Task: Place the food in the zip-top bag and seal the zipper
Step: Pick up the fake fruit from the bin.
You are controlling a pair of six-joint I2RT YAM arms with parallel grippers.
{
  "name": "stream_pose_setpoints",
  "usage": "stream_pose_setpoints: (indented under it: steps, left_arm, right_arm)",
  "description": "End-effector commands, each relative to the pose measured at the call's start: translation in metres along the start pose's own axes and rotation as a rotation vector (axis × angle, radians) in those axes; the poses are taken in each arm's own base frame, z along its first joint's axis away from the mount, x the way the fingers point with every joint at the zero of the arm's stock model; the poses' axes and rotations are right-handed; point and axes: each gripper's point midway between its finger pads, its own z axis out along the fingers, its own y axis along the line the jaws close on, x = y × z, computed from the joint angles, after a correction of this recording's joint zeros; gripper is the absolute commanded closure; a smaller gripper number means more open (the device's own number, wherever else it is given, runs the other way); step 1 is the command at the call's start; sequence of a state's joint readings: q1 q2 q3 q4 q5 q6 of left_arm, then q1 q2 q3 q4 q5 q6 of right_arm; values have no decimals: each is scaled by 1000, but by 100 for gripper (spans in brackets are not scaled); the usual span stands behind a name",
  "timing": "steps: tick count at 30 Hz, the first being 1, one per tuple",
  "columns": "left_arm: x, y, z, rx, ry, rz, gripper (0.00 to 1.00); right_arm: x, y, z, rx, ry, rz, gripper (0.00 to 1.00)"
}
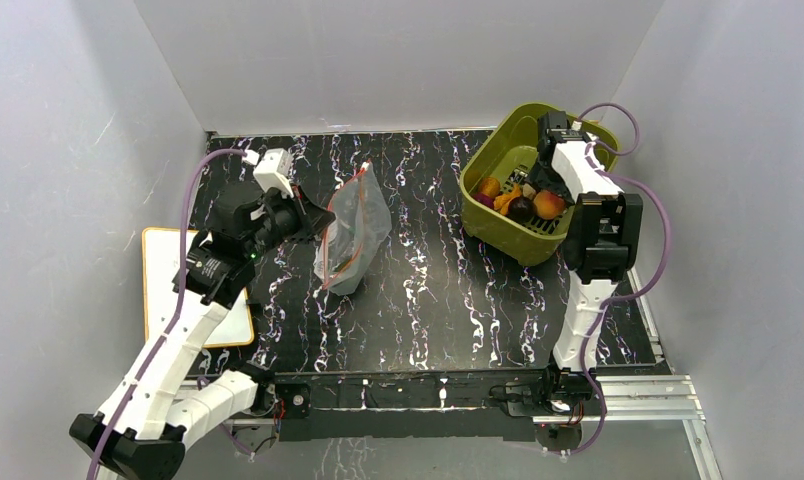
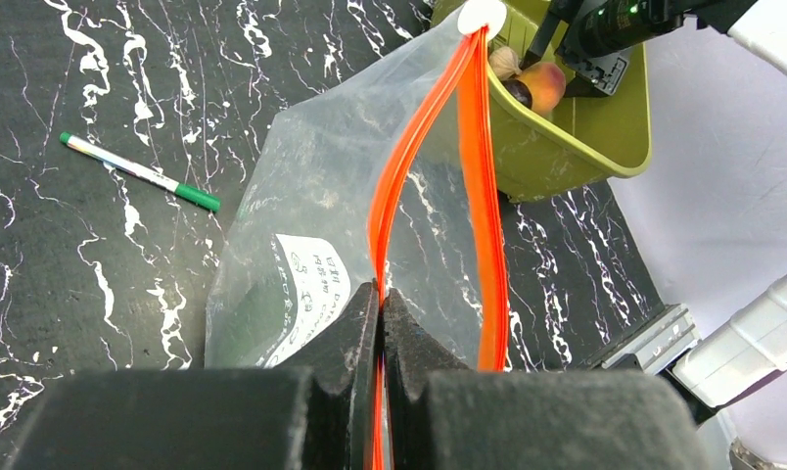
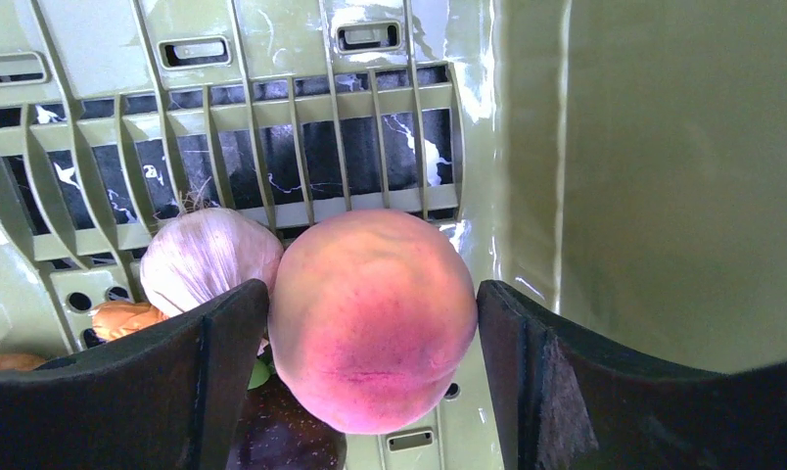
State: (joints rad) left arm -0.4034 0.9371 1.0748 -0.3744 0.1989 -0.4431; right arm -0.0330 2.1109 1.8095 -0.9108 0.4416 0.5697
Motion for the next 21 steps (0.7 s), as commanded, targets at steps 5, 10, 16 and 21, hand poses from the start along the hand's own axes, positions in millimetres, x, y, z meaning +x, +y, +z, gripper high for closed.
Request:
stream_pose_setpoints:
  steps: [5,10,16,21]
  left_arm:
    - [2,3,-13,-20,-22,-8,100]
    - [5,6,-13,-37,-18,-24,100]
    - [2,6,-7,-33,-31,-36,100]
    - [5,9,-1,-42,-31,-50,100]
  right_arm:
    - [-2,18,5,-98,-19,21,33]
    - [-11,16,-13,-128,-46,24,43]
    - [-28,3,-51,-147,-95,12,47]
    - [-34,-5,-86,-212,-134,30,48]
